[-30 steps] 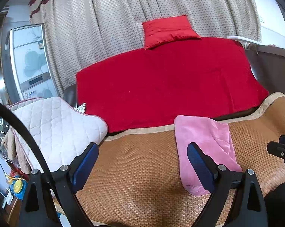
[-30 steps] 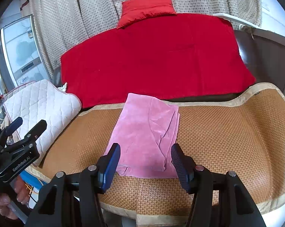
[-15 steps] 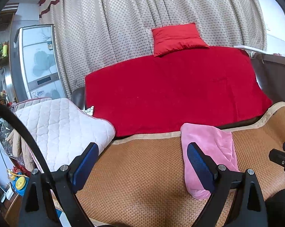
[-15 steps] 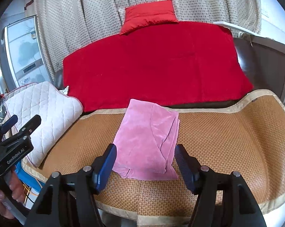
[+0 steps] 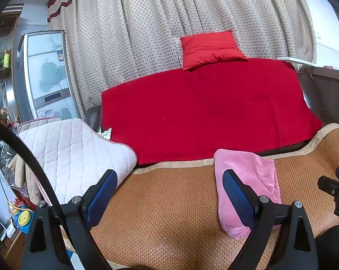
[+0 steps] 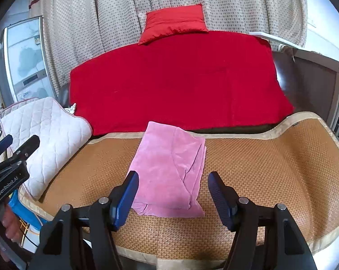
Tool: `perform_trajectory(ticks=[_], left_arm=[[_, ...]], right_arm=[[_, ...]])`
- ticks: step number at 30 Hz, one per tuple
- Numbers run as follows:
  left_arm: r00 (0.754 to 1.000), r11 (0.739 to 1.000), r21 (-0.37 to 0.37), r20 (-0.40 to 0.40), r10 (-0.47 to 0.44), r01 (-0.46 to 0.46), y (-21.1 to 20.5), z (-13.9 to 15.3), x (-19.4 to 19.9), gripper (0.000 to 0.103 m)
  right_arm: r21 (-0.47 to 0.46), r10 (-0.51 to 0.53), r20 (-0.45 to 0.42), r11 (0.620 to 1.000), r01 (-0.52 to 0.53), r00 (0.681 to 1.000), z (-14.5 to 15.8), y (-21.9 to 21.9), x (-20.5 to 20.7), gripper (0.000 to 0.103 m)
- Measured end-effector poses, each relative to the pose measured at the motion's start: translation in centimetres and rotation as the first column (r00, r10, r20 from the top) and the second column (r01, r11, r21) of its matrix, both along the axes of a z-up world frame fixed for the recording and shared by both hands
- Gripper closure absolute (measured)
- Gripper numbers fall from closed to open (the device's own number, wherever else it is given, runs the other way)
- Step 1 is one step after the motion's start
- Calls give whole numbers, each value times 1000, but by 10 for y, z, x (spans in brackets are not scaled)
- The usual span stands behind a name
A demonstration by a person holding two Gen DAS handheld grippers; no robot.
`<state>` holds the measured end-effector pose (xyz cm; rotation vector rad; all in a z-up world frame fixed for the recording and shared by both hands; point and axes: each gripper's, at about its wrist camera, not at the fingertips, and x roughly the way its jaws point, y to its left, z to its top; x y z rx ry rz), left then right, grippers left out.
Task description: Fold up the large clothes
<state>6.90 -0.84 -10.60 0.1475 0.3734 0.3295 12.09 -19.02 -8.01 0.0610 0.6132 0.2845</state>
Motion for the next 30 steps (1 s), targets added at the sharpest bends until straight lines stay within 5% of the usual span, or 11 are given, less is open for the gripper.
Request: perform_trajectory(ticks=[30], left_arm=[[997,998,0,56,-60,60,-10,14,-16,8]], right_arm=[[-136,-131,188,978,157,973,34,7,-28,34]])
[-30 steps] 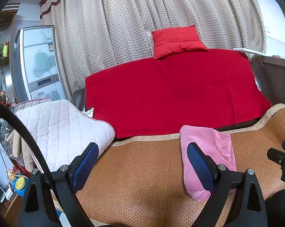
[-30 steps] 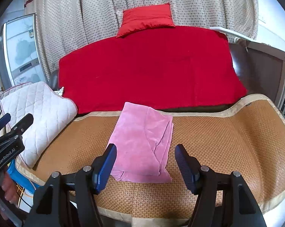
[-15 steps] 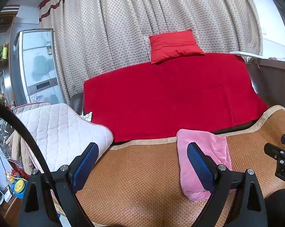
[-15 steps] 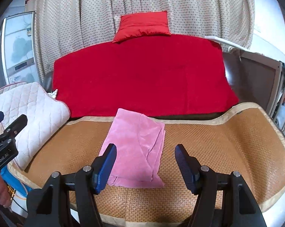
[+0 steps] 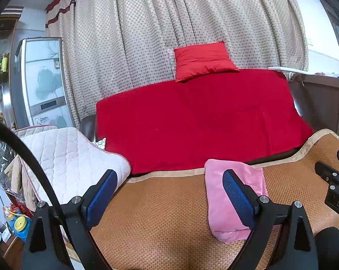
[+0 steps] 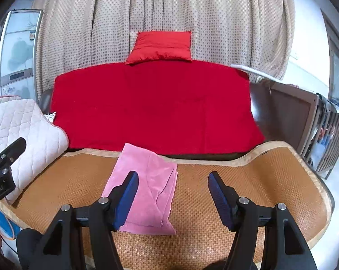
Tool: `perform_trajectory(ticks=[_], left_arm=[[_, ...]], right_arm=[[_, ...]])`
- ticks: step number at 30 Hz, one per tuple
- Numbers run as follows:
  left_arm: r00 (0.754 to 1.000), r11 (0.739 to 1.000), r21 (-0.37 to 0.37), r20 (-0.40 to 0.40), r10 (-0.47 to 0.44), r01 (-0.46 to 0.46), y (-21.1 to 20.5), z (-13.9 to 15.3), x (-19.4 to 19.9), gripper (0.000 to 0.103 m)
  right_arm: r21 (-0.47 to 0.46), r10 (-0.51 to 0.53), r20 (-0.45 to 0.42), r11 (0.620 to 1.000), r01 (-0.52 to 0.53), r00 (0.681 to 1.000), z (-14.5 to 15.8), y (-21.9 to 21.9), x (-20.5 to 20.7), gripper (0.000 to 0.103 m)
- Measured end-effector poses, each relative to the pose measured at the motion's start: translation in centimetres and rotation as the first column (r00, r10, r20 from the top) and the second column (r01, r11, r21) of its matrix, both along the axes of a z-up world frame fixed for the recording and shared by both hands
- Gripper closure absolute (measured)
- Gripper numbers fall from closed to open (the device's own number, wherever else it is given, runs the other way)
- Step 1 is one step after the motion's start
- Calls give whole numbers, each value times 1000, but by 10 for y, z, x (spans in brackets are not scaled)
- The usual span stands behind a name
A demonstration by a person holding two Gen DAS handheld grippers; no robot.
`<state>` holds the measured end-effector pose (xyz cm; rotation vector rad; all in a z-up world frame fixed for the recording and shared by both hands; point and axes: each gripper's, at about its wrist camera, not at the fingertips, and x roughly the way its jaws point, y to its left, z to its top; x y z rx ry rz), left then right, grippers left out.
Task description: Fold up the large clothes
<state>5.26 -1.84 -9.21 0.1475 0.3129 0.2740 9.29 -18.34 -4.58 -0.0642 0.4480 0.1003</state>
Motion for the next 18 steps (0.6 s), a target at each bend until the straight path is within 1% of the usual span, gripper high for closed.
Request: perform_trajectory(ticks=[7,18], left_arm=[[1000,1000,-11,19,-4,4,2,6,-7,8],[1000,1000,-22,30,-3,4,6,8,-11,8]], right_arm=[[-13,-8,26,1000,9,1000,8,3,-5,34],[-18,-11,36,1000,12,999,11,5,-9,34]])
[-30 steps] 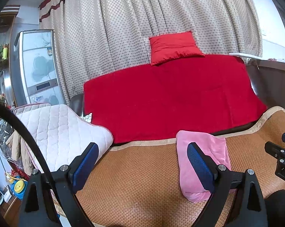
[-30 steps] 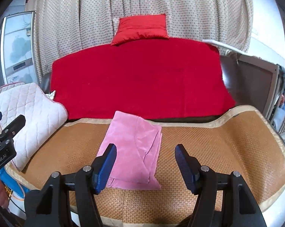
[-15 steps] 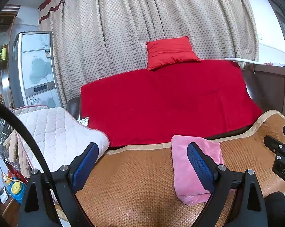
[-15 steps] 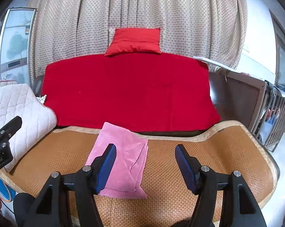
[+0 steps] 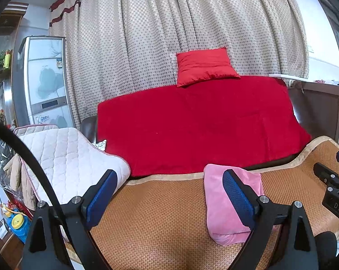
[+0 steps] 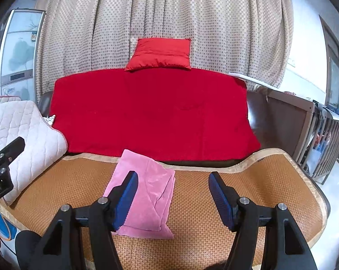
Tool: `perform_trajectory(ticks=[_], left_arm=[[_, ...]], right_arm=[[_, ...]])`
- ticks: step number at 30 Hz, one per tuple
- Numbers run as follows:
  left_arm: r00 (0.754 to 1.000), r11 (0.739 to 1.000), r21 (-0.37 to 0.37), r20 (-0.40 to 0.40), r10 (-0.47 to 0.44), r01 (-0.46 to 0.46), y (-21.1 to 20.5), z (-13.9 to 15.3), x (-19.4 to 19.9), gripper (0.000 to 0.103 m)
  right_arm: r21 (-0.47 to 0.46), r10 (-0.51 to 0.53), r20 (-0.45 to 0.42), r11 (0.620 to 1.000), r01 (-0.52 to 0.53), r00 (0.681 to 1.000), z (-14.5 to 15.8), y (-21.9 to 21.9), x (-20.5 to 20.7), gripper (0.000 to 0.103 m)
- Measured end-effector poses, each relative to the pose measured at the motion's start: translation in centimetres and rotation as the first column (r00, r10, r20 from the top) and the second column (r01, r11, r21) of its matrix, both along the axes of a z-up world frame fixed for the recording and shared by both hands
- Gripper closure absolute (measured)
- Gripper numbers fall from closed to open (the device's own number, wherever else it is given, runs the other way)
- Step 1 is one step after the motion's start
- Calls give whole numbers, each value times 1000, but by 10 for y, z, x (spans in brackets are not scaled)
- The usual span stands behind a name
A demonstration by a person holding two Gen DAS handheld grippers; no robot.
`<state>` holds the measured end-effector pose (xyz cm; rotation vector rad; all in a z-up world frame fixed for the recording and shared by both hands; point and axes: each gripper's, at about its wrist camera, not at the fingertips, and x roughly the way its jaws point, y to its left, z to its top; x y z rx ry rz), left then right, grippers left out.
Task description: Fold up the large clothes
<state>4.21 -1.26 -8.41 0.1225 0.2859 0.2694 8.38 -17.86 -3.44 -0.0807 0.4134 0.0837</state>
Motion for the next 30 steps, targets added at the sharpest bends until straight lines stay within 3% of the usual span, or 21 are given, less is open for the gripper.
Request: perform_trajectory(ticks=[30], left_arm=[[1000,1000,-24,27,-10,11,-2,9,-20,8]], right_arm=[[-36,-32,46,999,34,998,13,0,-19,34]])
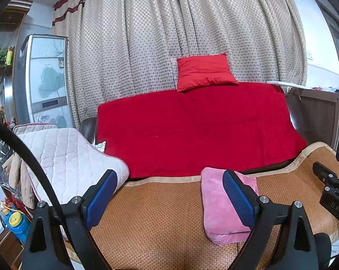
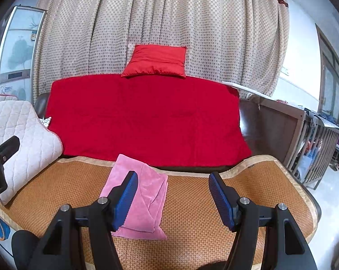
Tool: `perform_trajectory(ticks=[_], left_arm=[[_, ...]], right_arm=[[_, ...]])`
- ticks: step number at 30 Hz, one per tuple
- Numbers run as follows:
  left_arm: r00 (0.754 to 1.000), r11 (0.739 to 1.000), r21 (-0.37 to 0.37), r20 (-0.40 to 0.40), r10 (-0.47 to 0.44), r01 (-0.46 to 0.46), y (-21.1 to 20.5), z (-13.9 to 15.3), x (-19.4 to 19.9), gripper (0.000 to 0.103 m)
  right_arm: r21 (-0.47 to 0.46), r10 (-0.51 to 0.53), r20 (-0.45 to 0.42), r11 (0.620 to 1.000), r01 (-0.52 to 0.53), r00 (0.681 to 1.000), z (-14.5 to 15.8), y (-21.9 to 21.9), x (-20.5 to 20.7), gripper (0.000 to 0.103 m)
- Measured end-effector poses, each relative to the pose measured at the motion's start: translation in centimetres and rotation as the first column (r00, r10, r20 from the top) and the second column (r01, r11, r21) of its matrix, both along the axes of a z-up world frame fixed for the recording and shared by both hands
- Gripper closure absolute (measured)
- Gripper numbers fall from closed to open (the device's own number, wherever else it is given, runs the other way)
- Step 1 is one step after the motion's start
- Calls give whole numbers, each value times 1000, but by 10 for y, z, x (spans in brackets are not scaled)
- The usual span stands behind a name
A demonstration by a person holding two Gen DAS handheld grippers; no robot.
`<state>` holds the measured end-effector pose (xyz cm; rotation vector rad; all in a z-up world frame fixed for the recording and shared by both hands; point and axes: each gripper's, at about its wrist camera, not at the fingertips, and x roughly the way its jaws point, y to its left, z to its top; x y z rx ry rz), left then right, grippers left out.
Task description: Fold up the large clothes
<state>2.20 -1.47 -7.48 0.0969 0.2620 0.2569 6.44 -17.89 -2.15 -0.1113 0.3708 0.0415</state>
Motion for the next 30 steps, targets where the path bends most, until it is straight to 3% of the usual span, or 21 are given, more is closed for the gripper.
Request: perform_trajectory(ticks=[30], left_arm=[[998,998,2,-17,-55,55,4,-4,2,8]], right_arm=[[-26,-3,7,1000,3,1000,1,10,-2,33]])
